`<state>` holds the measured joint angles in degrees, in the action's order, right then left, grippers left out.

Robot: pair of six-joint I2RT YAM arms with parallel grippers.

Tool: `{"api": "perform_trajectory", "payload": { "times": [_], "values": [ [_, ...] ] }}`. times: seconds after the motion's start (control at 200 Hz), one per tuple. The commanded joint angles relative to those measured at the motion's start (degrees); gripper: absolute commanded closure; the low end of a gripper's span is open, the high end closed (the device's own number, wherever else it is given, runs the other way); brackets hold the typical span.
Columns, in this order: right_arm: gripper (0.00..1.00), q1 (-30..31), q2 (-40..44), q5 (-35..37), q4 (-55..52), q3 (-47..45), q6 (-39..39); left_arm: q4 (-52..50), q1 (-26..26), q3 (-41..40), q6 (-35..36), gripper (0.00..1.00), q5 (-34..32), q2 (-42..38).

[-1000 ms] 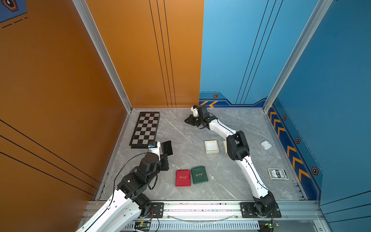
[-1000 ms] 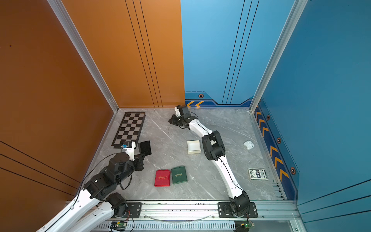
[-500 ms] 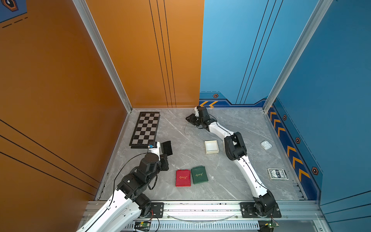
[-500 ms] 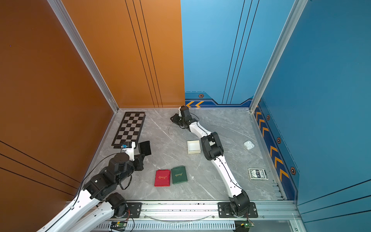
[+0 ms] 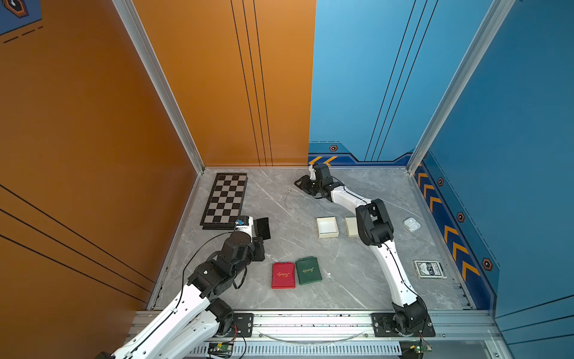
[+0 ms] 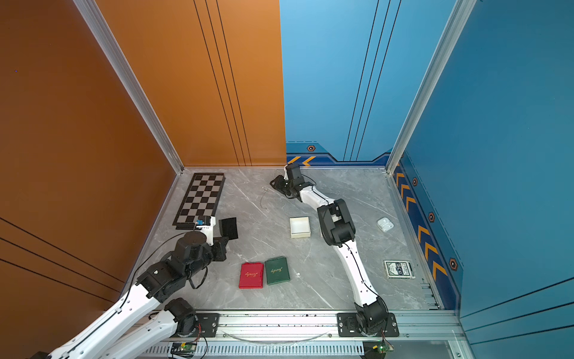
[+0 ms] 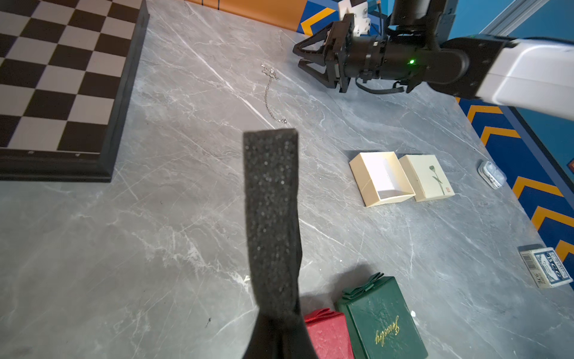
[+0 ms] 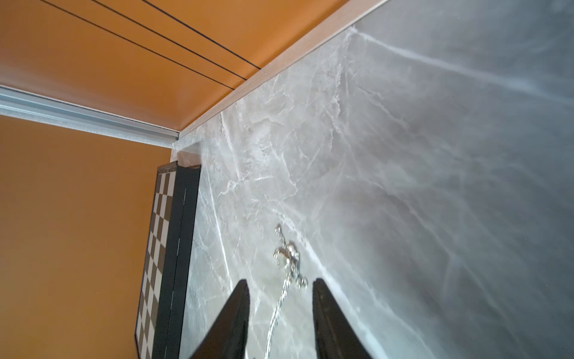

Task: Take the necklace out of the lift-off lid jewelry box
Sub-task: Place the necklace at the center of the board.

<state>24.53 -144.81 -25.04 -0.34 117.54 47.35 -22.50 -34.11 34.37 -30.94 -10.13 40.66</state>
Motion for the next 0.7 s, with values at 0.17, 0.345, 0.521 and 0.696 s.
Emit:
{"api": "perform_trajectory", "payload": {
  "times": [0.17,0.345,0.521,0.696],
  "values": [
    [0.62,-2.5,22.5,-4.56,0.36,-23.4,-7.38,18.11,0.67,3.04,0.42,1.0,12.08,11.83],
    [0.61,-3.05,34.62,-7.27,0.43,-36.93,-9.19,24.61,0.76,6.81,-0.61,1.0,16.07,21.78],
    [0.56,-2.52,46.14,-6.97,1.09,-48.63,-10.0,29.84,1.01,10.9,-2.34,1.0,19.12,30.93],
    [0.47,-1.56,56.65,-5.94,2.1,-57.65,-9.63,34.75,1.33,14.74,-4.36,1.0,23.95,39.09]
  ]
}}
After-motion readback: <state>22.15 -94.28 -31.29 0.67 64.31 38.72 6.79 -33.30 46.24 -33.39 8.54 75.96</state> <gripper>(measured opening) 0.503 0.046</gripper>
